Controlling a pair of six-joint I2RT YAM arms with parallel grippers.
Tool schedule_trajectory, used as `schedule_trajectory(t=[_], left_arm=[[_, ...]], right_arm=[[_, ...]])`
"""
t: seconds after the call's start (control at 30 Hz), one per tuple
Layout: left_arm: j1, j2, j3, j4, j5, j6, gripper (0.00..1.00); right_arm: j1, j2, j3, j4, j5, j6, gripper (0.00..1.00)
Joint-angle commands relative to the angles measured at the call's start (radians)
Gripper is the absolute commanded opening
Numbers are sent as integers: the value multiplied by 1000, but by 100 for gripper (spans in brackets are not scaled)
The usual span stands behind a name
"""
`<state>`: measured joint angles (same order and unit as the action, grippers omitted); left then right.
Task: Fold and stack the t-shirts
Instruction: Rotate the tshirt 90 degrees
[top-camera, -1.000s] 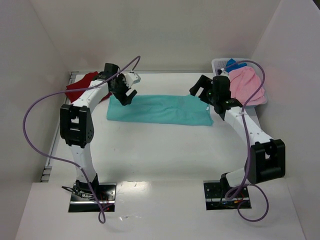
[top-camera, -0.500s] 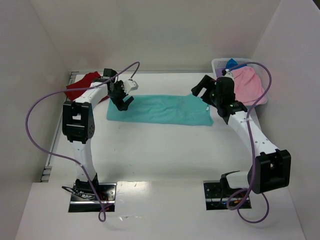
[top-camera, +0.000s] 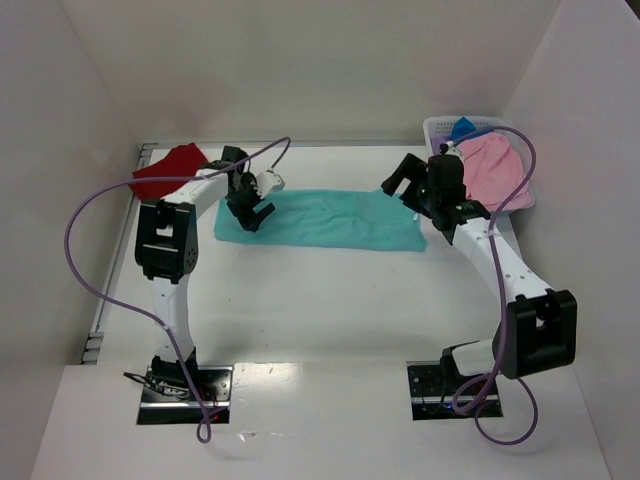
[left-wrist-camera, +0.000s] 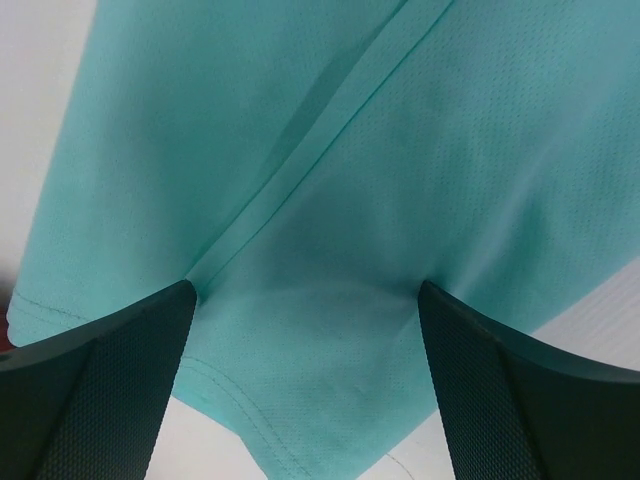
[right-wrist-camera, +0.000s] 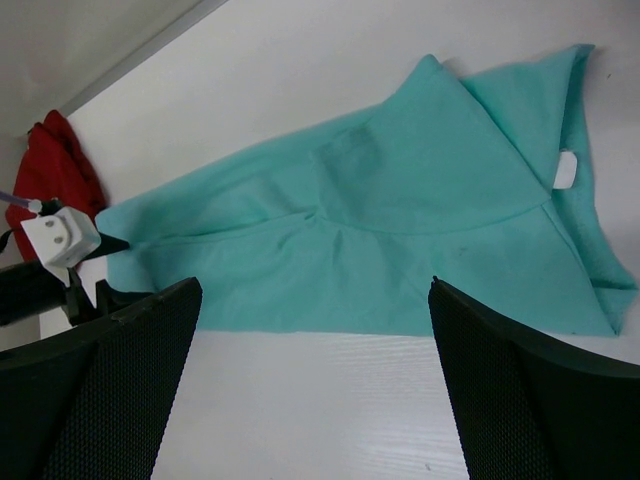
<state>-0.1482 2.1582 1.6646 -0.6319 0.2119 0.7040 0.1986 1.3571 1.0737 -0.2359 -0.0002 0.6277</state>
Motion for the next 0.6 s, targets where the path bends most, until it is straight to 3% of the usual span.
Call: schedule_trajectory(t=[0.0,0.2,0.57], left_arm=[[-16,6,-2,-15,-26,-24,100],[-57,-23,-61,-48,-26,-81,100],[-226,-155,-261,-58,-5,-346,100]], right_arm=[[7,17,49,-17,-3,-16,100],[7,27,58,-8,-15,-25,100],[-2,16,49,-8,-37,-52,100]])
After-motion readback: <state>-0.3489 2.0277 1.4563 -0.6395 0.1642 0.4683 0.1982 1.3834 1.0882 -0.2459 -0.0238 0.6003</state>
